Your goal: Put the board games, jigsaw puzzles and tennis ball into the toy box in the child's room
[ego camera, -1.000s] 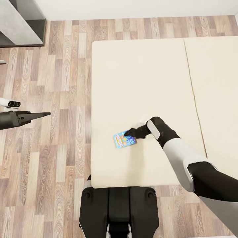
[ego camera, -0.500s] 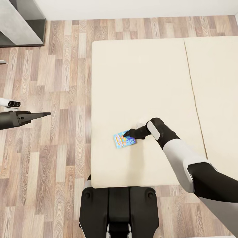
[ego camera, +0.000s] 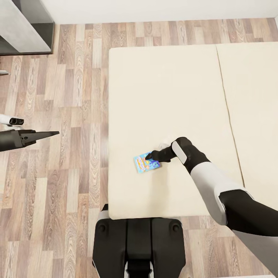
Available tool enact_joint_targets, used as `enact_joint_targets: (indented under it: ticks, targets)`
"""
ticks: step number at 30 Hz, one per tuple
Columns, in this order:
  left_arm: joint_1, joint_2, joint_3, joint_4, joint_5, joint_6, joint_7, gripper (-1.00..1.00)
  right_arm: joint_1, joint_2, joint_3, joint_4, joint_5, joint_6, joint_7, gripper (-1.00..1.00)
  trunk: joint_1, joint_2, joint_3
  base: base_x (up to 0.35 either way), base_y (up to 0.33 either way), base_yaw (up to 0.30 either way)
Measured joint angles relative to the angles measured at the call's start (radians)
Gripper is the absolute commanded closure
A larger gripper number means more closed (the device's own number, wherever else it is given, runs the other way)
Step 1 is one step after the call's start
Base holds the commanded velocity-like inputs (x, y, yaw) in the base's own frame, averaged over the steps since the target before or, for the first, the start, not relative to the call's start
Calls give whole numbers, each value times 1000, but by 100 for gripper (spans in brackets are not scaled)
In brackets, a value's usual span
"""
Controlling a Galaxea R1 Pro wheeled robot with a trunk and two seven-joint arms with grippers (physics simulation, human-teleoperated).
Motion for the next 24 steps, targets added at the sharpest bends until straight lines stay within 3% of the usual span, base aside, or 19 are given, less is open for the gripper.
enact_joint_targets:
  ticks: [9, 17, 24]
  targets:
    - [0, 0, 1, 0, 0, 0, 0, -100, 0, 0, -1, -4, -15, -4, 2, -100, 0, 0, 0, -1, 42, 0]
    - [-1, -1, 1, 1, 0, 0, 0, -100, 1, 1, -3, 8, -56, -6, 5, -100, 1, 1, 2, 0, 3, 0]
    - [-1, -1, 1, 0, 0, 0, 0, -100, 1, 1, -2, 8, -39, -8, 4, -100, 1, 1, 10, 0, 0, 0]
